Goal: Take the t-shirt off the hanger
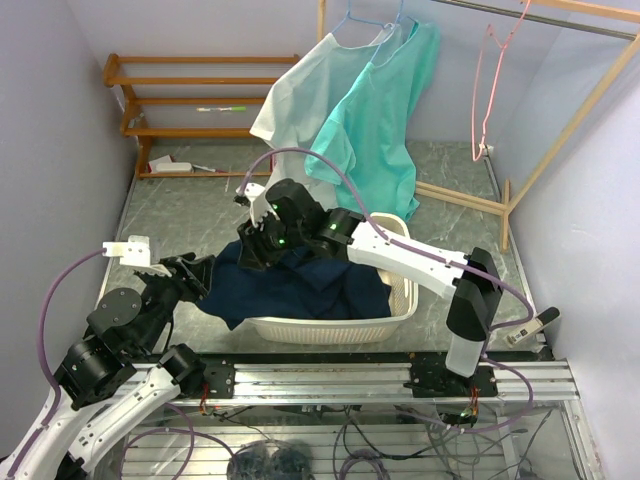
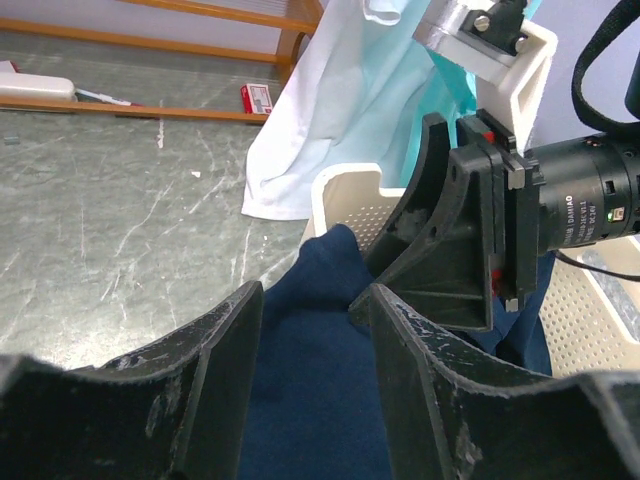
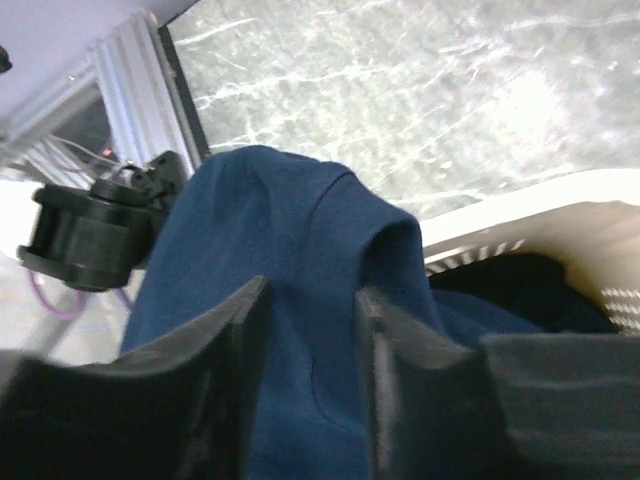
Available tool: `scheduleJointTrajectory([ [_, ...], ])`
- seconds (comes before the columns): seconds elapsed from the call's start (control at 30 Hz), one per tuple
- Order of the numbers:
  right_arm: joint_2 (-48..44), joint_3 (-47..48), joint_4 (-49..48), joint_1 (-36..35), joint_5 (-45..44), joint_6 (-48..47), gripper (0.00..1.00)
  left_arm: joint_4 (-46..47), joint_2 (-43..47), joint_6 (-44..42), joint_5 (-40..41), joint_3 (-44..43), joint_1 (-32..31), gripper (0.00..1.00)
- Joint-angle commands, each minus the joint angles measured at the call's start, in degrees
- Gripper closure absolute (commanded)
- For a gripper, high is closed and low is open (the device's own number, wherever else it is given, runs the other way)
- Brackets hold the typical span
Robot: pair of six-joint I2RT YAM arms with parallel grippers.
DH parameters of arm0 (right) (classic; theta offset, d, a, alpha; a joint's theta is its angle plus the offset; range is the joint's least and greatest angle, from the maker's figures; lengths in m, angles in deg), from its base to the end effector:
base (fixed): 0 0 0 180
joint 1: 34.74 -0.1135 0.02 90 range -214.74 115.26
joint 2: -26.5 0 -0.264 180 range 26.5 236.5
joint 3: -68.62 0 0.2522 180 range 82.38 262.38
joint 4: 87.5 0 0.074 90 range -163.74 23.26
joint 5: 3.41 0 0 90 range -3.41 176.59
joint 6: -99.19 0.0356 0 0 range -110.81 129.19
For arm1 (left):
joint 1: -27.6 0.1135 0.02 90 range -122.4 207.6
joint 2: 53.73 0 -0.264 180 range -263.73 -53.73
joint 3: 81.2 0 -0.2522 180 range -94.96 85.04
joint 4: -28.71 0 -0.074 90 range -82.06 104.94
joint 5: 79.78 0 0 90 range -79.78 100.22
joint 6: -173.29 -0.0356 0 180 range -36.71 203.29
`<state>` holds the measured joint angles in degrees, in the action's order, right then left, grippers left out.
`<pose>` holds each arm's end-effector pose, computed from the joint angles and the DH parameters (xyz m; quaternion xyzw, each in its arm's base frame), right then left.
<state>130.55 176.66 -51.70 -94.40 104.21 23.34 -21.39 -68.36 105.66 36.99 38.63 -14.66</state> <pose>0.2066 0.3743 0.3303 -0.4027 0.7675 0.3956 0.3039 0.0453 -0.0195 0.3518 -0.0313 0.7311 -0.2091 0.6487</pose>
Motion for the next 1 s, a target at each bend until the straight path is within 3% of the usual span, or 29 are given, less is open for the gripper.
scheduleJointTrajectory([
  [0.0,-0.2,1.0,-1.5,-0.3,2.2,-0.6,0.77,0.0,-0.4,0.5,1.0,-0.6,-0.3,0.43],
  [0.07,-1.3,0.7,-0.6,-0.3,0.5,-0.6,1.00,0.1,-0.4,0.4,0.9,-0.6,-0.2,0.43],
  [0.57,-26.1,-0.4,17.4,5.0,-40.7,1.5,1.00,0.3,-0.1,0.4,0.3,-0.6,-0.2,0.43],
  [0.7,-30.6,-3.0,20.6,5.2,-43.0,2.4,1.00,0.3,-0.3,0.3,0.2,-0.5,-0.2,0.43],
  [0.87,-32.9,-7.1,24.0,5.1,-39.8,3.3,1.00,0.3,-0.9,0.2,0.0,-0.6,-0.2,0.43],
  [0.97,-35.2,-7.0,28.5,5.1,-45.1,6.5,1.00,0.1,-0.9,0.4,0.3,-0.7,-0.3,0.43],
])
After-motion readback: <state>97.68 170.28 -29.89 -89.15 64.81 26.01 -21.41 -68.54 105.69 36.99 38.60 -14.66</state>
